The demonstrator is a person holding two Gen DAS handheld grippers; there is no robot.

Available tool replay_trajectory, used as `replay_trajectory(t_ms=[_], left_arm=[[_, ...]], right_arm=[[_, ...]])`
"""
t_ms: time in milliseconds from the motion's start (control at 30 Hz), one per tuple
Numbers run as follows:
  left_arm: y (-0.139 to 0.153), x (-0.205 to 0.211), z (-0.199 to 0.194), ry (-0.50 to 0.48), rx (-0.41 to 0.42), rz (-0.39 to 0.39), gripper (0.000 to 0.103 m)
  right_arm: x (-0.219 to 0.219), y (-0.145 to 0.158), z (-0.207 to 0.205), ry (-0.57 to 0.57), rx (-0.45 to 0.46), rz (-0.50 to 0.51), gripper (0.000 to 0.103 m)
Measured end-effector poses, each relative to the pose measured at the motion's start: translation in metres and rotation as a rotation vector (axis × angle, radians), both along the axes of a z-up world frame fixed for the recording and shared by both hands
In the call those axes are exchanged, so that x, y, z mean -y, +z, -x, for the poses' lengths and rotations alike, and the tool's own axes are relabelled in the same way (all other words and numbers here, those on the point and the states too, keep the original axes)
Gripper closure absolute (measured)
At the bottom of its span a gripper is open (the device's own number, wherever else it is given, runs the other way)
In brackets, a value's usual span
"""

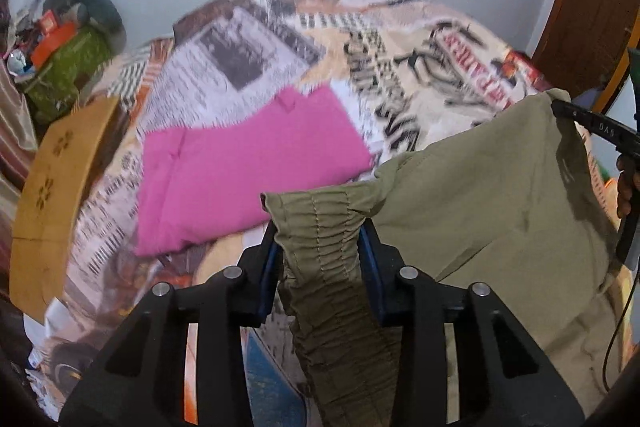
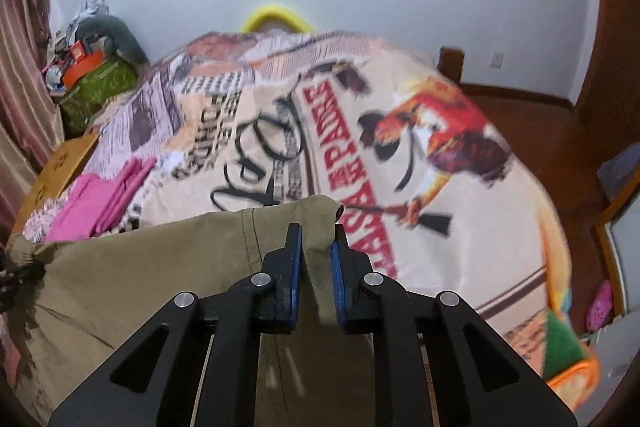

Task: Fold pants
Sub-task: 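Lift and fold one pant leg over the other with both tools, then lay down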

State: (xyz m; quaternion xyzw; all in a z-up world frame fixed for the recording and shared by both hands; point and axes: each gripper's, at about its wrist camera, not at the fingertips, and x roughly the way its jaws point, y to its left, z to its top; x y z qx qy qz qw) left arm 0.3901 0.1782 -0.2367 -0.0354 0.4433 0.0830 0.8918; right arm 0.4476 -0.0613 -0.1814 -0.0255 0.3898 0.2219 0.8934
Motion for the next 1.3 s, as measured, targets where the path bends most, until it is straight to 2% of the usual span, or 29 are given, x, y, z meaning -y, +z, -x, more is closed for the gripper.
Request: replay_trajectory(t_ms=[300,533,800,1000,1133,1300], left_arm=[[0.064,0.019,0.008,-0.028,0.113,-0.019,0.066],[0.081,0.034,0.037,-0.057,0.128,-0.027,0.066],[0.079,0.052,0.081,-0.077,0.12,-0.048,0.066],[0.072,0.055,0.121,-0.087,0.117,-0.001,0.066],[0.061,0.058,0.145,-0.11,0.098,0.01,0.066],[0.044,0.066,0.172,-0.149,0.068,-0.017,0.066]], right_arm=[[0.028,0.078,0.02,-0.06,0.115,-0.098,0.091],[0.056,0.103,0.07,-0.048,0.148,-0.126,0.091],[0.074,0.107,0.136,-0.023,0.157,-0.116,0.091],[0.081,0.103,0.177,-0.023,0.127,-0.107,0.091],[0.082,0.092,0.204,-0.027,0.111,-0.092,0.091],[0.084,0.068,0.232,-0.021,0.055,-0.077,0.091]])
